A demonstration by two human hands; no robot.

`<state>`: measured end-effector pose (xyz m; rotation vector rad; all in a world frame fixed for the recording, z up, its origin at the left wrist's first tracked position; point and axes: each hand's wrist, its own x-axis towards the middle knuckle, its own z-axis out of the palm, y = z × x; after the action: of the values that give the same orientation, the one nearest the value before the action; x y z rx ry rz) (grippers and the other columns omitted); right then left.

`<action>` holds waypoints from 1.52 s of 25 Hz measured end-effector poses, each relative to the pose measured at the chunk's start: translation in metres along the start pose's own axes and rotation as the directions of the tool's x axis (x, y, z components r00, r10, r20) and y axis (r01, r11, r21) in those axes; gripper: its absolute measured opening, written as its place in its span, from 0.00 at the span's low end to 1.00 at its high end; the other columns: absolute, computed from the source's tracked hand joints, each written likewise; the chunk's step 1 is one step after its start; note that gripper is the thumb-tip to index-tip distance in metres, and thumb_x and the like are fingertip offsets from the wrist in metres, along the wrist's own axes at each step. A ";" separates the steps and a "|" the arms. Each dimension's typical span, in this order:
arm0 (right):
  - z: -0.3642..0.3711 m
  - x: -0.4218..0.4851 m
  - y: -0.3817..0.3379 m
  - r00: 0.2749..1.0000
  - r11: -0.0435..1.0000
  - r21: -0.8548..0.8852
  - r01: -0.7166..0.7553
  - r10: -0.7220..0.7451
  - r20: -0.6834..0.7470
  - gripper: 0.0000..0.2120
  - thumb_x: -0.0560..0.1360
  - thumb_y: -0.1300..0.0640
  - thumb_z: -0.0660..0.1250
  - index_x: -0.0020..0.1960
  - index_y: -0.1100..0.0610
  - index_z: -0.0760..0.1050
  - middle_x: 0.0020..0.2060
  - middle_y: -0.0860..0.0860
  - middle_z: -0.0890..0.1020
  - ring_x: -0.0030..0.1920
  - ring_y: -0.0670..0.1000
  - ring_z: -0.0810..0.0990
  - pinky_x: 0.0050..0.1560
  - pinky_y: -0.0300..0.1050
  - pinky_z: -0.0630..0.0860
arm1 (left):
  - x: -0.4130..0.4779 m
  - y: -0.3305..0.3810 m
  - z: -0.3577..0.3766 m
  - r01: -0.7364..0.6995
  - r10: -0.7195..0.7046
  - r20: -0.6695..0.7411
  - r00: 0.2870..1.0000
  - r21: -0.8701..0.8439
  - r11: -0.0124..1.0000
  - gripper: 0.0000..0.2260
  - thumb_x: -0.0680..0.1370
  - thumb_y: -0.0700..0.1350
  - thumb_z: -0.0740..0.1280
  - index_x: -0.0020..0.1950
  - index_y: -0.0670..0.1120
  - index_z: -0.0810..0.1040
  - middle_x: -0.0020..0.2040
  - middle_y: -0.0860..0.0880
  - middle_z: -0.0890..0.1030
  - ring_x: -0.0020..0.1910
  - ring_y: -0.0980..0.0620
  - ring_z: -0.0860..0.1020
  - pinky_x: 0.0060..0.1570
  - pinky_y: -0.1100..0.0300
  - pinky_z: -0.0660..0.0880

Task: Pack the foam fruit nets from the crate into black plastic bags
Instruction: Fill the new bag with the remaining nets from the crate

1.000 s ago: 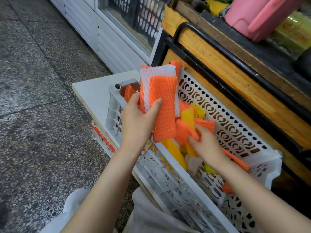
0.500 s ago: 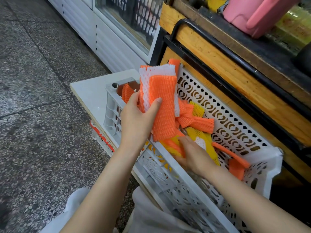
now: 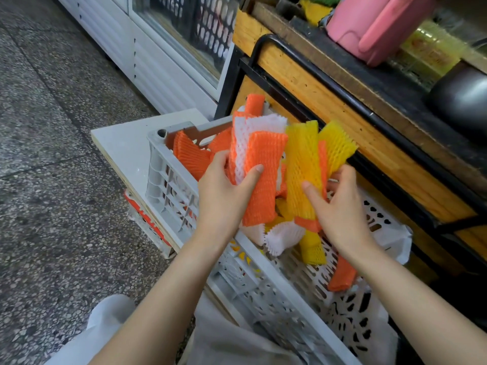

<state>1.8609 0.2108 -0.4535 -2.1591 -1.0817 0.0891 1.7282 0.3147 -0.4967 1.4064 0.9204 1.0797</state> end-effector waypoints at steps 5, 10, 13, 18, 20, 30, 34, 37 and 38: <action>0.017 -0.037 -0.010 0.985 0.992 -0.024 0.127 -0.123 0.122 0.25 0.74 0.53 0.68 0.66 0.56 0.61 0.57 0.47 0.70 0.54 0.39 0.71 0.50 0.21 0.67 | -0.029 0.002 0.020 -0.025 0.023 0.103 0.994 0.018 1.000 0.11 0.75 0.50 0.69 0.50 0.49 0.69 0.45 0.52 0.77 0.45 0.55 0.75 0.44 0.61 0.70; -0.010 -0.043 -0.005 0.992 0.995 -0.099 0.024 -0.011 0.129 0.34 0.67 0.37 0.68 0.63 0.54 0.61 0.54 0.47 0.72 0.53 0.44 0.73 0.44 0.35 0.72 | -0.049 0.010 0.026 -0.054 0.073 0.349 0.934 -0.063 0.997 0.08 0.81 0.49 0.57 0.42 0.51 0.65 0.40 0.53 0.66 0.40 0.59 0.66 0.42 0.67 0.63; -0.033 -0.055 -0.004 0.990 0.986 -0.165 0.008 0.015 0.137 0.44 0.62 0.33 0.69 0.68 0.53 0.58 0.58 0.44 0.70 0.58 0.43 0.71 0.53 0.38 0.71 | -0.057 0.007 0.029 -0.093 0.121 0.440 0.890 -0.085 0.992 0.09 0.81 0.52 0.57 0.43 0.50 0.66 0.39 0.51 0.68 0.41 0.55 0.69 0.46 0.57 0.68; -0.054 -0.084 0.003 0.994 0.977 -0.214 -0.014 0.037 0.101 0.48 0.58 0.30 0.69 0.68 0.53 0.55 0.60 0.47 0.70 0.60 0.47 0.72 0.57 0.47 0.75 | -0.081 0.021 0.035 -0.049 0.140 0.447 0.883 -0.207 0.977 0.05 0.79 0.46 0.62 0.46 0.45 0.70 0.40 0.46 0.74 0.38 0.56 0.73 0.39 0.59 0.72; -0.059 -0.095 0.006 0.999 0.981 -0.191 -0.026 0.033 0.035 0.49 0.60 0.34 0.72 0.70 0.54 0.53 0.62 0.49 0.69 0.63 0.48 0.71 0.58 0.49 0.75 | -0.095 0.030 0.043 -0.037 0.133 0.441 0.888 -0.220 0.975 0.05 0.78 0.43 0.64 0.44 0.48 0.70 0.37 0.54 0.75 0.35 0.61 0.73 0.34 0.65 0.71; -0.181 -0.135 0.030 0.870 0.974 0.174 -0.143 0.207 -0.448 0.30 0.62 0.41 0.71 0.55 0.53 0.63 0.49 0.45 0.75 0.52 0.48 0.77 0.48 0.44 0.73 | -0.175 0.129 0.125 -0.196 0.332 0.638 0.694 -0.277 0.941 0.14 0.76 0.51 0.58 0.55 0.46 0.74 0.55 0.47 0.75 0.55 0.57 0.74 0.57 0.62 0.71; -0.245 -0.155 0.057 0.763 0.958 0.242 -0.151 0.269 -0.588 0.26 0.63 0.50 0.74 0.54 0.55 0.64 0.49 0.50 0.77 0.51 0.51 0.78 0.53 0.54 0.76 | -0.217 0.164 0.165 -0.274 0.440 0.714 0.545 -0.344 0.898 0.15 0.78 0.47 0.60 0.65 0.46 0.72 0.60 0.50 0.71 0.59 0.62 0.71 0.59 0.74 0.66; -0.277 -0.170 0.083 0.691 0.940 0.282 -0.190 0.332 -0.642 0.26 0.59 0.46 0.69 0.52 0.54 0.65 0.48 0.50 0.78 0.49 0.55 0.80 0.52 0.55 0.77 | -0.231 0.162 0.196 -0.309 0.447 0.756 0.479 -0.331 0.891 0.16 0.78 0.43 0.63 0.66 0.47 0.70 0.62 0.50 0.71 0.60 0.60 0.71 0.62 0.62 0.70; -0.285 -0.174 0.092 0.671 0.934 0.291 -0.209 0.353 -0.652 0.26 0.59 0.46 0.68 0.52 0.54 0.65 0.47 0.50 0.78 0.48 0.56 0.80 0.52 0.55 0.77 | -0.231 0.157 0.206 -0.321 0.410 0.768 0.492 -0.277 0.906 0.17 0.78 0.43 0.65 0.67 0.47 0.69 0.63 0.51 0.70 0.61 0.60 0.71 0.63 0.61 0.69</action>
<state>1.9111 -0.1126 -0.3397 -1.8972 -0.2720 -0.4410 1.8535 0.0175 -0.3685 1.8129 -0.1426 0.5958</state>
